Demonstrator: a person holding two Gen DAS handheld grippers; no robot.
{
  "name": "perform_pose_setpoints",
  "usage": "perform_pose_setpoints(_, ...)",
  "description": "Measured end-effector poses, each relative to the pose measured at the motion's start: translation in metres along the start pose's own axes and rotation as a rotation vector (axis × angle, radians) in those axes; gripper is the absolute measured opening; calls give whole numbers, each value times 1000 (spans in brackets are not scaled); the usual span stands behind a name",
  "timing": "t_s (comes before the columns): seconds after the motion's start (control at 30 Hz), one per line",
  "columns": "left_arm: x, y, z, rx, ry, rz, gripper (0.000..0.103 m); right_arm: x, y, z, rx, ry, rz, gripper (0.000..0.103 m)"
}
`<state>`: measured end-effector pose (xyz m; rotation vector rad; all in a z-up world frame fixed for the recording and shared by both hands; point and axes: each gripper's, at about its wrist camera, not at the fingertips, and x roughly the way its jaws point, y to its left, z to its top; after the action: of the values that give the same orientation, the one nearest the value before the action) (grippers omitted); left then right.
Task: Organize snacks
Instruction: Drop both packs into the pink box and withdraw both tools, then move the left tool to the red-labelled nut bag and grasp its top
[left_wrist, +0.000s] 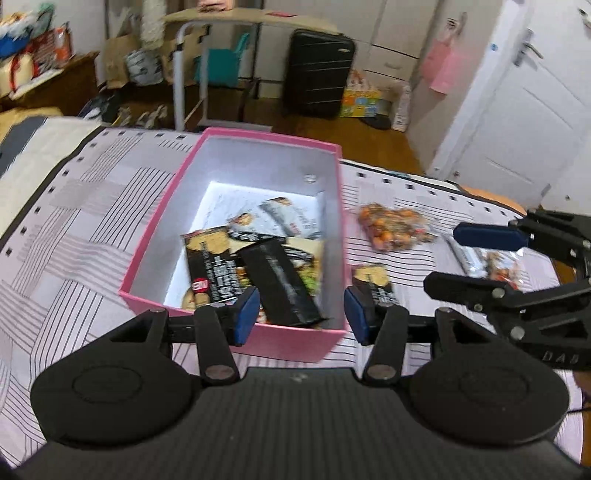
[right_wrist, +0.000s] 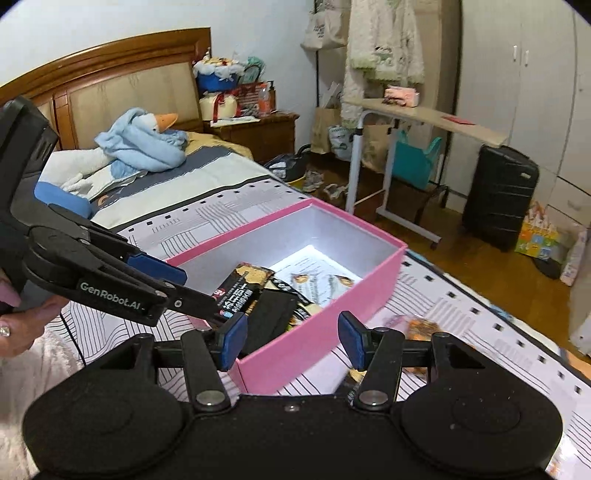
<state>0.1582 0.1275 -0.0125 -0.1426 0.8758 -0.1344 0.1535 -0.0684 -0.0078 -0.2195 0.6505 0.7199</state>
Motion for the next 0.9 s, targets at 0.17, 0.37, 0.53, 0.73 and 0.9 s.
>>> perform_pose_setpoints(0.17,-19,-31,3,49,7,-73,53,-39,-12,-15,32,8,-9,61)
perform_pose_setpoints(0.37,-29,-75,10,123,-25,-155,67,-80,-38,-47,124,-3,-104,69)
perform_pose_setpoints(0.53,-15,-106,9,174,-24,-211,77,-85,-70,-93,244,72,-199,78)
perform_pose_setpoints(0.73,27,-140,-1,197,-13,-249,86,-87,-117,-140,432,33,-321,89)
perform_pose_setpoints(0.9,64,-177,-17,235,-17,-198,86,-67,-146,-183,540,-7,-336,92)
